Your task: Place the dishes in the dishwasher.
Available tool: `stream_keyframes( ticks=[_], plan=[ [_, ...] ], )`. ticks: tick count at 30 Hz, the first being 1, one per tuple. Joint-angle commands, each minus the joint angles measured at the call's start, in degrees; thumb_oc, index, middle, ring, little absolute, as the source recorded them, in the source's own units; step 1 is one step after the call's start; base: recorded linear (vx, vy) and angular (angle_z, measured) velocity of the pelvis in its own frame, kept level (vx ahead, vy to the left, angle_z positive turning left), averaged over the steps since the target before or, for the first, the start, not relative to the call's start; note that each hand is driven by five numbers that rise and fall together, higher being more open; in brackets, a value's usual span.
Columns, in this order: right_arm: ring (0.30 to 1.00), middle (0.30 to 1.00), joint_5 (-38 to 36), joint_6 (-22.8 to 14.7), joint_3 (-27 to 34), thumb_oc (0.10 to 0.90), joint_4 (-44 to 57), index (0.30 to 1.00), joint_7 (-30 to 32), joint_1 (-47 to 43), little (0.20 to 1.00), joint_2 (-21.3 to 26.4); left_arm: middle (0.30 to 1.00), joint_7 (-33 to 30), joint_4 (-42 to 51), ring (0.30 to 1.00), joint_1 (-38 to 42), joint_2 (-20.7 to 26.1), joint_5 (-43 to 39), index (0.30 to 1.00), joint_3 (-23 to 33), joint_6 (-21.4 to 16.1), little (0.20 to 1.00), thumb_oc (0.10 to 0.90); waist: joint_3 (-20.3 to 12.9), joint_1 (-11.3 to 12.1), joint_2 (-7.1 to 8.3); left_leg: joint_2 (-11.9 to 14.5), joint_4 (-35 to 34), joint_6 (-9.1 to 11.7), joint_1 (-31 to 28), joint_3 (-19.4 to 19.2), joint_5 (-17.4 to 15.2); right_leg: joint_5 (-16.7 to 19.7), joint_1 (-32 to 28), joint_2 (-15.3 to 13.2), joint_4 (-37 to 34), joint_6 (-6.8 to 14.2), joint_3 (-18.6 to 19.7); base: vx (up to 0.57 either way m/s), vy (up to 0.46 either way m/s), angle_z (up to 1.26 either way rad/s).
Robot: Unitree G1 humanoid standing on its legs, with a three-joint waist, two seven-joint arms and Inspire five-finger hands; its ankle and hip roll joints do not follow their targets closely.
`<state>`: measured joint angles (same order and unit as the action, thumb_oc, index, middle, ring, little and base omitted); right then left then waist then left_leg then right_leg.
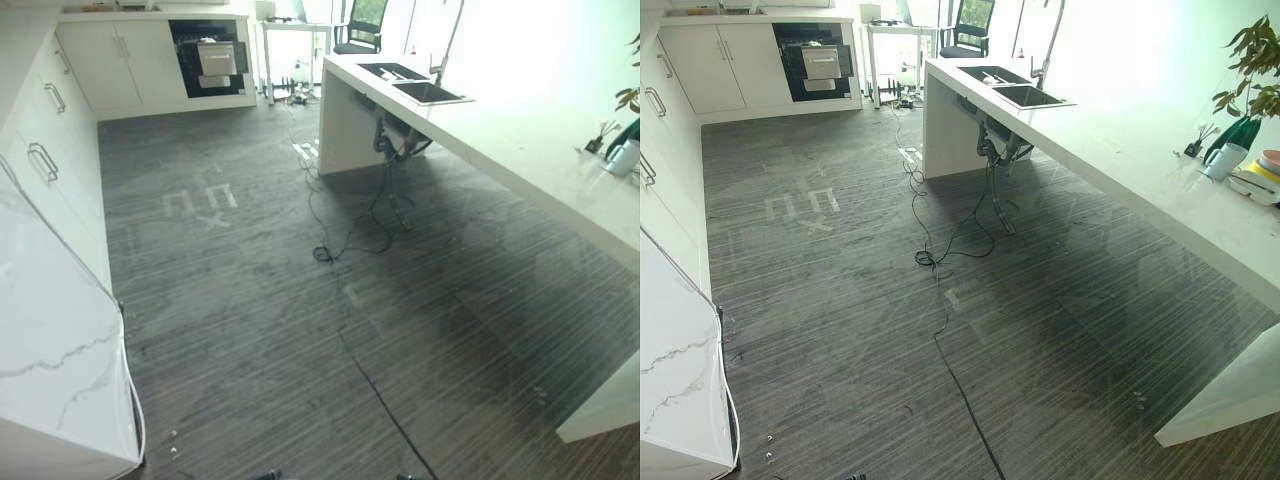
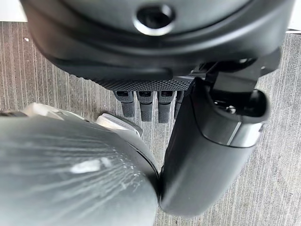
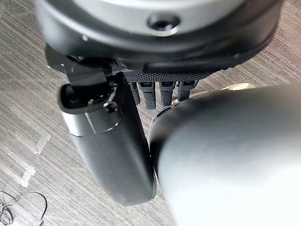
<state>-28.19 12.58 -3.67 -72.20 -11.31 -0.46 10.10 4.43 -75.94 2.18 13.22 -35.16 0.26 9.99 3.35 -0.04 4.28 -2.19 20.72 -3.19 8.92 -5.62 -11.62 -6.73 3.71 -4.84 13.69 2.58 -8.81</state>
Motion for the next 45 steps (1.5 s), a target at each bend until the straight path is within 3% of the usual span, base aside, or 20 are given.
stream_keyframes(
  ticks=[1,28,32,35,37,39,40,45],
  plan=[
    [0.900,0.900,1.19,1.01,-1.41,0.800,-0.71,0.900,-2.29,0.48,0.900,1.00,0.900,0.48,-2.11,0.900,-0.86,-2.30,1.45,0.900,-1.64,1.91,0.900,0.800,-1.68,-0.92,-1.96,4.01,-3.53,4.44,-3.78,-3.94,-1.26,-1.15,2.14,-1.48,3.49,4.34,-2.10,0.00,0.000,0.00],
    [0.900,0.900,3.90,0.71,-3.12,0.800,-0.01,0.900,-0.37,0.02,0.900,1.24,0.900,-0.15,-1.78,0.900,-0.64,-2.18,1.53,0.900,-1.33,0.59,0.900,0.800,-1.28,-0.74,-1.99,4.25,-3.53,4.57,-4.07,-3.79,-1.33,-1.50,1.84,-1.16,3.49,4.01,-2.30,0.00,-0.001,0.00],
    [0.900,0.900,7.06,-2.17,-4.87,0.800,4.25,0.900,3.71,-1.81,0.900,3.02,0.900,-0.52,1.22,0.900,0.52,-1.60,-2.19,0.900,-1.47,-4.39,0.900,0.800,-1.10,-0.43,-2.19,4.39,-3.53,4.67,-4.46,-3.78,-1.29,-1.58,1.27,-1.28,3.49,3.83,-2.76,0.06,-0.021,0.02],
    [0.900,0.900,3.30,-4.33,-6.30,0.800,12.86,0.900,8.68,-3.91,0.900,4.75,0.900,-1.96,6.83,0.900,1.80,-1.40,-2.43,0.900,-2.99,-9.67,0.900,0.800,-0.84,-0.24,-2.38,4.49,-3.53,4.72,-4.42,-3.53,-1.08,-1.64,1.20,-1.18,3.49,3.46,-2.85,0.02,-0.041,0.02],
    [0.900,0.900,2.79,-5.96,-6.24,0.800,15.25,0.900,10.05,-4.19,0.900,5.20,0.900,-2.35,9.43,0.900,2.03,-1.32,-3.58,0.900,-3.03,-10.56,0.900,0.800,-0.79,-0.21,-2.45,4.51,-3.53,4.74,-4.41,-3.47,-1.04,-1.70,1.18,-1.11,3.49,3.38,-2.90,0.02,-0.046,0.02],
    [0.900,0.900,1.42,-9.17,-4.68,0.800,24.58,0.900,13.22,-3.69,0.900,7.17,0.900,-4.18,18.44,0.900,1.35,-0.41,-5.11,0.900,-2.10,-12.68,0.900,0.800,-0.71,-0.27,-2.69,4.59,-3.53,4.98,-4.59,-3.38,-0.94,-1.83,0.96,-0.90,3.49,3.19,-3.14,0.06,-0.114,0.10],
    [0.900,0.900,4.14,-10.59,-4.11,0.800,29.98,0.900,15.77,-2.71,0.900,8.14,0.900,-4.81,22.26,0.900,0.47,-0.13,-4.79,0.900,-1.34,-14.03,0.900,0.800,-0.55,-0.50,-2.74,4.70,-3.53,5.06,-4.77,-3.57,-0.94,-1.93,0.89,-0.68,3.49,3.03,-3.19,0.06,-0.120,0.13],
    [0.900,0.900,8.73,-10.07,-1.86,0.800,41.05,0.900,18.30,0.34,0.900,9.94,0.900,-5.33,28.29,0.900,-2.46,-0.14,-4.72,0.900,0.82,-15.79,0.900,0.800,0.11,-1.14,-2.78,4.72,-3.53,5.11,-5.60,-3.63,-0.92,-2.09,0.63,0.17,3.49,2.53,-2.64,0.05,-0.084,0.06]
  ],
)
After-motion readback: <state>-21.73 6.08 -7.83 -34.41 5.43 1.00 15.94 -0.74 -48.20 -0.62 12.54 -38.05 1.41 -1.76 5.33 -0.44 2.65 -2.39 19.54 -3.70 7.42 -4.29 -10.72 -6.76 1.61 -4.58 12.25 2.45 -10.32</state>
